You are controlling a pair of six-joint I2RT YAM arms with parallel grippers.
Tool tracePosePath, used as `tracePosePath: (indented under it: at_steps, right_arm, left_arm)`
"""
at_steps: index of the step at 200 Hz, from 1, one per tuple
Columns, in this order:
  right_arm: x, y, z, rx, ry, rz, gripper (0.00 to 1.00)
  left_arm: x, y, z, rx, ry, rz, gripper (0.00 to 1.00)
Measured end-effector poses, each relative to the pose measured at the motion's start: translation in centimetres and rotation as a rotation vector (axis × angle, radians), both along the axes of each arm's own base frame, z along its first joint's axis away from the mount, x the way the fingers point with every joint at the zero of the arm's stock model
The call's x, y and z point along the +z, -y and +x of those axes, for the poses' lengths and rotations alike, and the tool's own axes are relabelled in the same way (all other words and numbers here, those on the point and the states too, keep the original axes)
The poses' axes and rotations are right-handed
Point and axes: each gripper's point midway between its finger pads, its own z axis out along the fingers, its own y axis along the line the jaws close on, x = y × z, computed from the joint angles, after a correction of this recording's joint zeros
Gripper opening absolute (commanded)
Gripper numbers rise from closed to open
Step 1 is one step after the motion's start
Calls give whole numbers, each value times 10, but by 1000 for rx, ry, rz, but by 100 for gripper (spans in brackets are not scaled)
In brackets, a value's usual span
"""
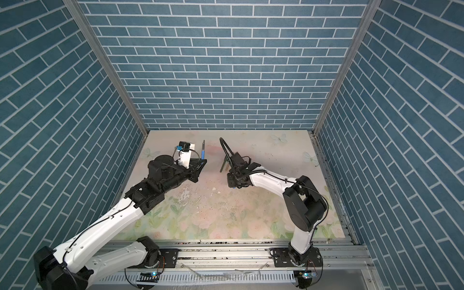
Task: Insert the pens into the pen caps
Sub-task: 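Close the right gripper on the blue cap, then lift the blue cap with the right gripper and swing it toward the left gripper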
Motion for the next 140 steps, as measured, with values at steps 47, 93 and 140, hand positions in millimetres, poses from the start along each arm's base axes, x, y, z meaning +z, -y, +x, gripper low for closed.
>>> tracePosePath:
  at_steps: [47,93,140]
  right_arm:
    - [25,25,-9,-37,101,22,13]
    - [48,41,-6,-81,182,29,12]
    - [99,51,0,-113,325,96,12]
  left_arm:
    - [1,6,0,-28,6,-8,0]
    - [5,11,-2,-64,30,-14,0]
    - [2,19,-5,-115,64,-32,0]
